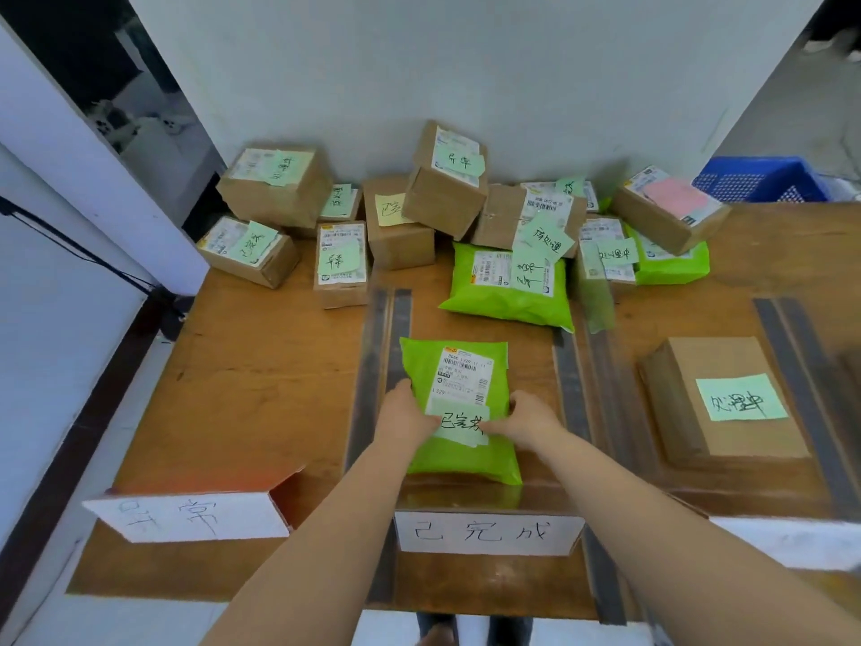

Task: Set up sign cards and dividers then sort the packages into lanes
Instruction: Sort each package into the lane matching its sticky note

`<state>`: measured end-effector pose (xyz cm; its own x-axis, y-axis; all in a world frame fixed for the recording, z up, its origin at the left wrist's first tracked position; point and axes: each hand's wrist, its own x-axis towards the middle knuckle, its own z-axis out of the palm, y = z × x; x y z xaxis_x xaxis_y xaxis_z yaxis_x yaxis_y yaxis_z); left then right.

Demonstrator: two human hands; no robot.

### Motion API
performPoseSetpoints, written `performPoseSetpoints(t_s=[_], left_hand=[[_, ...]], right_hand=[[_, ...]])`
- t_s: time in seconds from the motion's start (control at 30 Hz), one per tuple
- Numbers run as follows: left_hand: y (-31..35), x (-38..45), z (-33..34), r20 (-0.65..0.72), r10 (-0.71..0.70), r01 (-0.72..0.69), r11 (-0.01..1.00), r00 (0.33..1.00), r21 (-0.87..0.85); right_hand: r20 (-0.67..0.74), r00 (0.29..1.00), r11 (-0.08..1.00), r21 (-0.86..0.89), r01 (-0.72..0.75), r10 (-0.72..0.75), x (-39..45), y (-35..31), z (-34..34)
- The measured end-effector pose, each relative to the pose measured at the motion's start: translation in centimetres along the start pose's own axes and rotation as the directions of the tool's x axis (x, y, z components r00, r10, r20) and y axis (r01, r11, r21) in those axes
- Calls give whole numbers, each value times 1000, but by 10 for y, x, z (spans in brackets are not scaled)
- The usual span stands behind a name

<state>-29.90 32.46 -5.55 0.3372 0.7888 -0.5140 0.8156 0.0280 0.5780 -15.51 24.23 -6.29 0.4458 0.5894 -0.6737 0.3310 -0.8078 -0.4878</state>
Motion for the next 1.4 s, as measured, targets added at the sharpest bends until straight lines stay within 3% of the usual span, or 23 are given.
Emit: performPoseSetpoints(t_s=[0.13,0.3,0.37,0.57,0.77,0.93,1.27,1.4], left_hand=[[0,16,-2,-29,58,-57,998,998,33],[32,48,-16,-89,176,-176,984,980,5],[58,56,-24,-85,216,-218,976,973,-19],[98,106,-18,-58,218,-220,975,974,-37],[108,142,0,-1,112,-111,987,994,-117],[106,143,4,-50,64,-73,976,997,-204],[100,89,-33,-280,164,-261,896,946,-358],[99,53,-57,-311,171,-306,832,935,-462]], right_hand=[[-29,999,1000,-16,-17,17,5,-5,-4],[-385,920,995,43,92,-68,26,-21,-37],[-457,886,990,66,124,-80,39,-31,-55],[-438,898,977,176,122,-33,88,-50,-90],[-425,903,968,243,56,55,122,-51,-91],[-407,906,923,383,52,118,127,-48,-94],[-442,894,825,478,300,-69,62,-57,-103],[-439,886,781,496,379,-151,30,-53,-112]])
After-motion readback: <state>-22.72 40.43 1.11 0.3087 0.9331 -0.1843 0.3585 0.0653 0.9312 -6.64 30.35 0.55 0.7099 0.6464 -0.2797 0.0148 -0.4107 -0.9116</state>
